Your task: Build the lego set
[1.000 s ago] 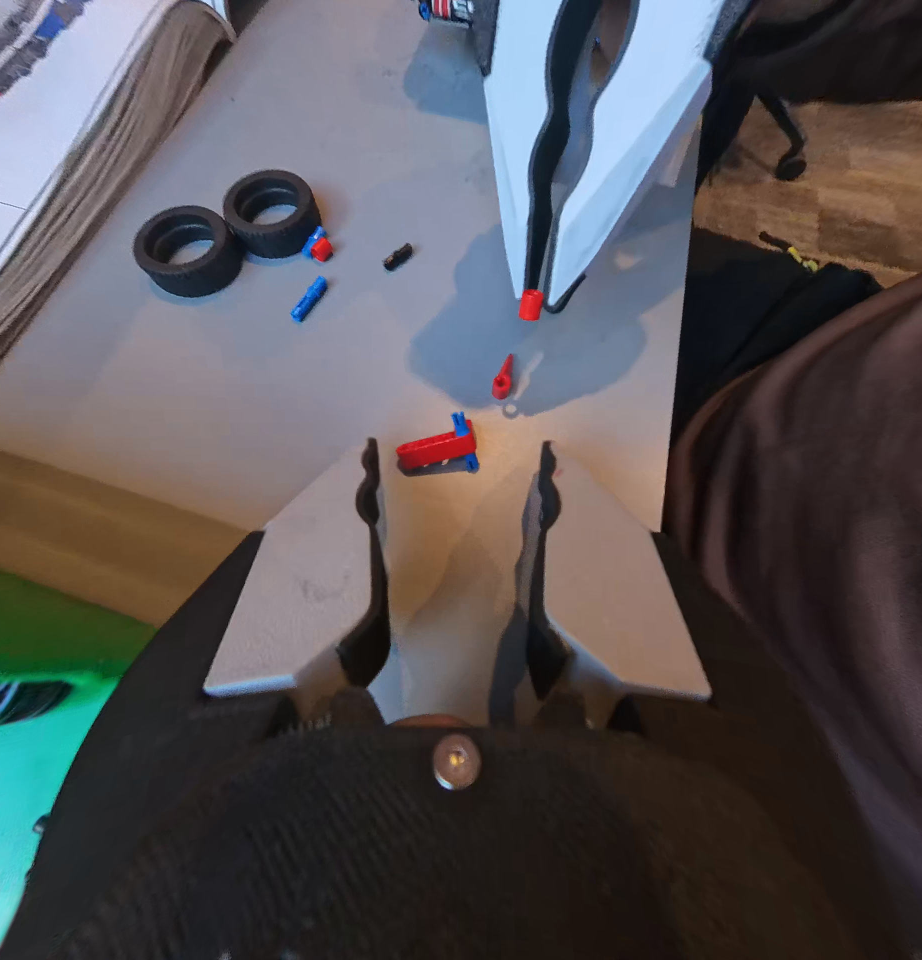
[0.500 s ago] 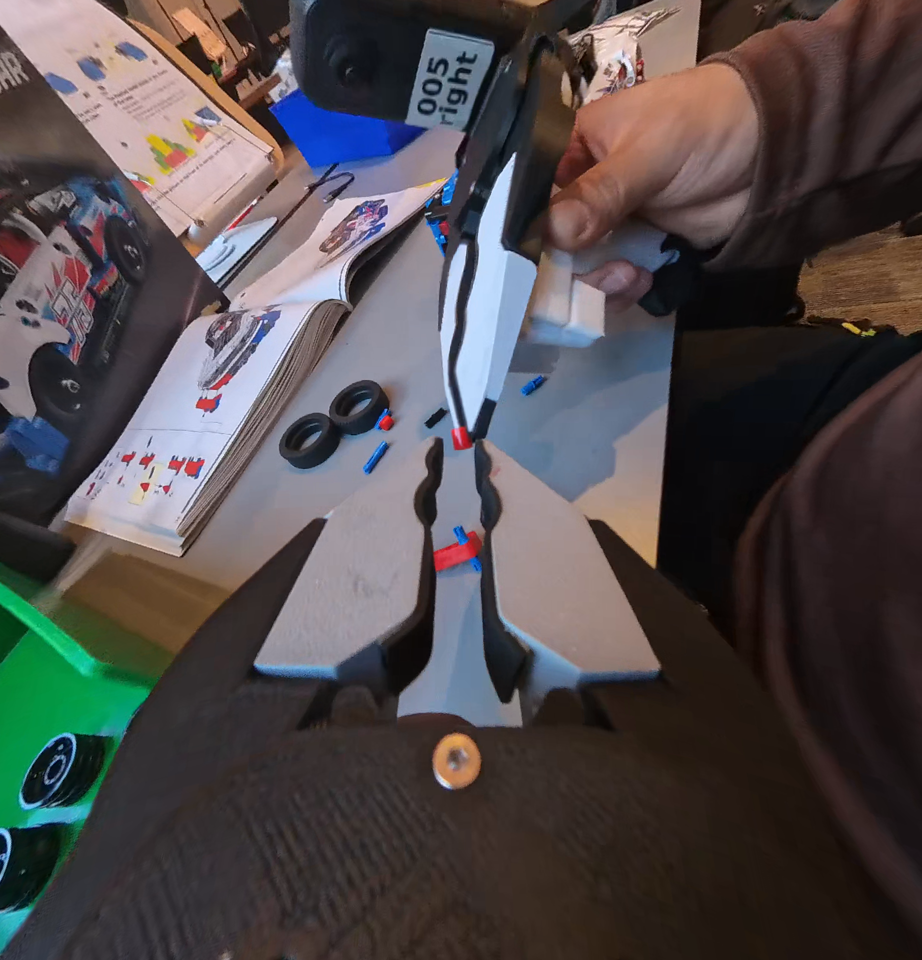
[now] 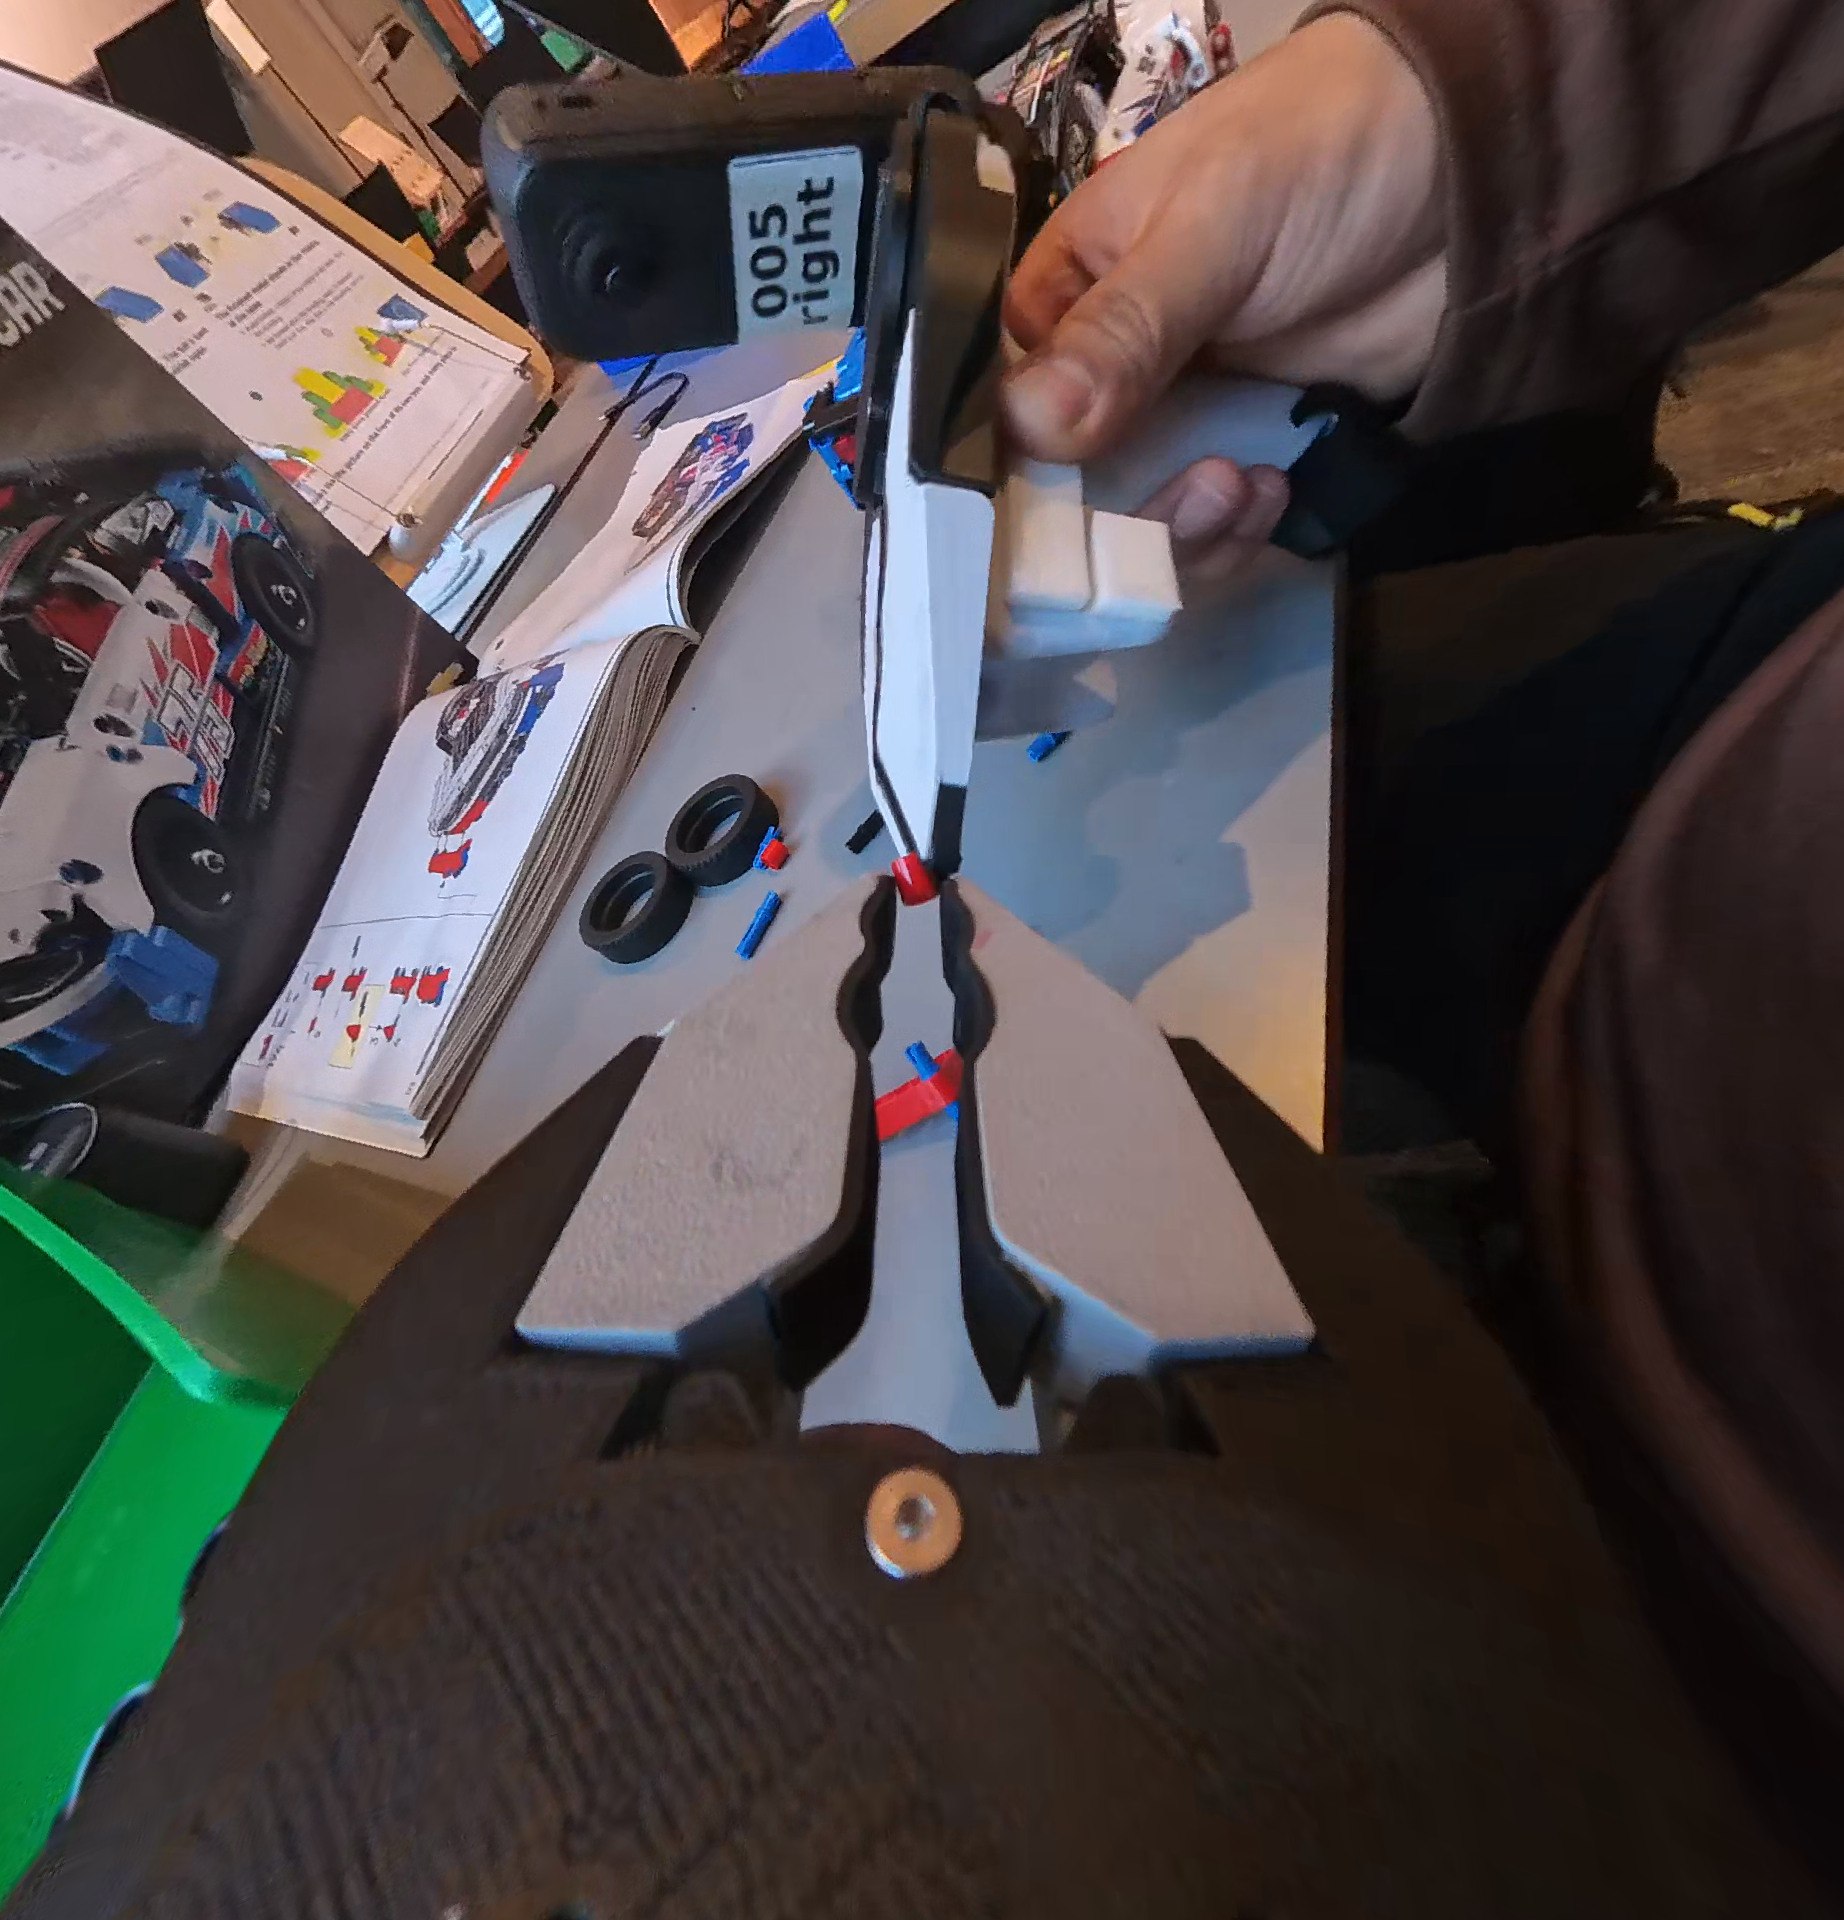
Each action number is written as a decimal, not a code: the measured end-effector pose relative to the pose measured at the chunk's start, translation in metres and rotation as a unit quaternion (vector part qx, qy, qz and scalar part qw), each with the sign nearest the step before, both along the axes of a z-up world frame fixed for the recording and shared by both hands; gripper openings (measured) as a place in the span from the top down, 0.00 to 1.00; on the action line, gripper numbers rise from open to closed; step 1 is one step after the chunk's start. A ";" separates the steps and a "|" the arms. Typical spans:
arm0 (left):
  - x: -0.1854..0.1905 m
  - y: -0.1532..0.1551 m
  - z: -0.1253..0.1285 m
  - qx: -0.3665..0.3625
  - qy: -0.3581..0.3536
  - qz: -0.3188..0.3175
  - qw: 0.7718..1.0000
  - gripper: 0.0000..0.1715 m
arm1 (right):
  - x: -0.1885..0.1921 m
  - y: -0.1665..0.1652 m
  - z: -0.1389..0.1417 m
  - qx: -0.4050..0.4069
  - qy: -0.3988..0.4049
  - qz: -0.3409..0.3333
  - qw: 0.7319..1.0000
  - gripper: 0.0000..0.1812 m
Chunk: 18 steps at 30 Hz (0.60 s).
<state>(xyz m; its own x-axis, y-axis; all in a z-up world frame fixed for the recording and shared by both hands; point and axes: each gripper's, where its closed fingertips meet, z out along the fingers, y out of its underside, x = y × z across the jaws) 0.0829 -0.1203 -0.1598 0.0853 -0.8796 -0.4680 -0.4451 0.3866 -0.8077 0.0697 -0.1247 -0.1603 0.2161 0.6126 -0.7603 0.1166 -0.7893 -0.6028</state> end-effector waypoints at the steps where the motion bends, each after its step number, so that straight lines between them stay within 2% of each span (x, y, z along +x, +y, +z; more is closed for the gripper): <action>1: 0.000 -0.001 -0.001 0.004 0.002 -0.002 1.000 0.97 | 0.000 -0.001 -0.001 -0.004 -0.001 0.003 1.000 0.97; 7: -0.001 -0.002 -0.005 0.019 0.010 -0.016 1.000 0.97 | 0.000 -0.001 -0.005 -0.015 -0.012 0.007 1.000 0.97; 18: -0.001 0.003 -0.004 0.001 -0.004 -0.005 1.000 0.97 | -0.001 0.006 -0.003 -0.009 -0.014 -0.009 1.000 0.97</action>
